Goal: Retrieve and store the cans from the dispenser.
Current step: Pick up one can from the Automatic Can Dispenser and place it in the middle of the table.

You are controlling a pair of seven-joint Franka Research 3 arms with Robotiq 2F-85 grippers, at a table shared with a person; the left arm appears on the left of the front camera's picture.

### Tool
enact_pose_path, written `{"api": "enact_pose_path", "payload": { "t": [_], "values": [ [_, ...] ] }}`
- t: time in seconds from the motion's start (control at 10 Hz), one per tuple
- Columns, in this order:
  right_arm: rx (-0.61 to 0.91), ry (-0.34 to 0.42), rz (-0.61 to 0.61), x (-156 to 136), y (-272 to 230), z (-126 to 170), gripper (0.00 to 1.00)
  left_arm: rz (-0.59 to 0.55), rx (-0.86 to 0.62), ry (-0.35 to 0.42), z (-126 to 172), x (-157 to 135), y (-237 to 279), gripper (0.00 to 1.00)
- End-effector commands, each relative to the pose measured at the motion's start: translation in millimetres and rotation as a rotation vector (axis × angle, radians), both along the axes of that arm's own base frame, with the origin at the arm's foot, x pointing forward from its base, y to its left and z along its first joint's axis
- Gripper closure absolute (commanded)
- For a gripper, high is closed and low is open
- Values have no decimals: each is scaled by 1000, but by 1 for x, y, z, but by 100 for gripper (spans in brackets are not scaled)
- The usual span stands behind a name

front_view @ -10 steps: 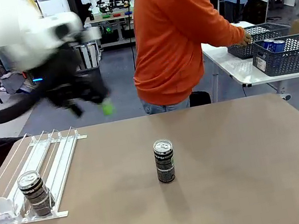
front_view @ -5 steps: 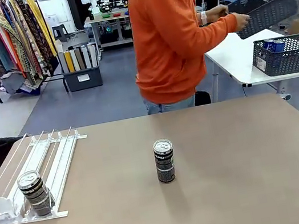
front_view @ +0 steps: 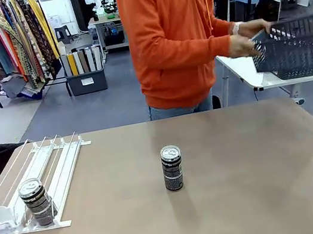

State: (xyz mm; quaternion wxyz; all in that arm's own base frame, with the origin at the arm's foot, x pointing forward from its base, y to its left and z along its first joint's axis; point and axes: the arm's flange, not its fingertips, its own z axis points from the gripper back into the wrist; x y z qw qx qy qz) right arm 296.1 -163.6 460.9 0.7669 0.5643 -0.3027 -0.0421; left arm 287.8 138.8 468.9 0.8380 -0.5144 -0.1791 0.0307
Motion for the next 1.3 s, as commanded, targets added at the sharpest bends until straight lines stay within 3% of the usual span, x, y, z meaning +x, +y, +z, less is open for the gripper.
{"api": "enact_pose_path", "payload": {
  "t": [0.0, 0.9, 1.0, 1.1, 1.2],
  "values": [
    [19, -29, -11, 3, 2, 3, 0, -27, 38, -20, 16, -3, -12, 0],
    [19, -29, -11, 3, 2, 3, 0, -23, 55, 3, 15, -3, -11, 0],
    [19, -29, -11, 3, 2, 3, 0, -68, 246, 152, 28, 8, -34, 0],
    [19, -29, -11, 3, 2, 3, 0, -13, 541, 321, 42, 24, -67, 0],
    [19, -29, -11, 3, 2, 3, 0, 7, 784, 427, 48, 33, -94, 0]
  ]
}}
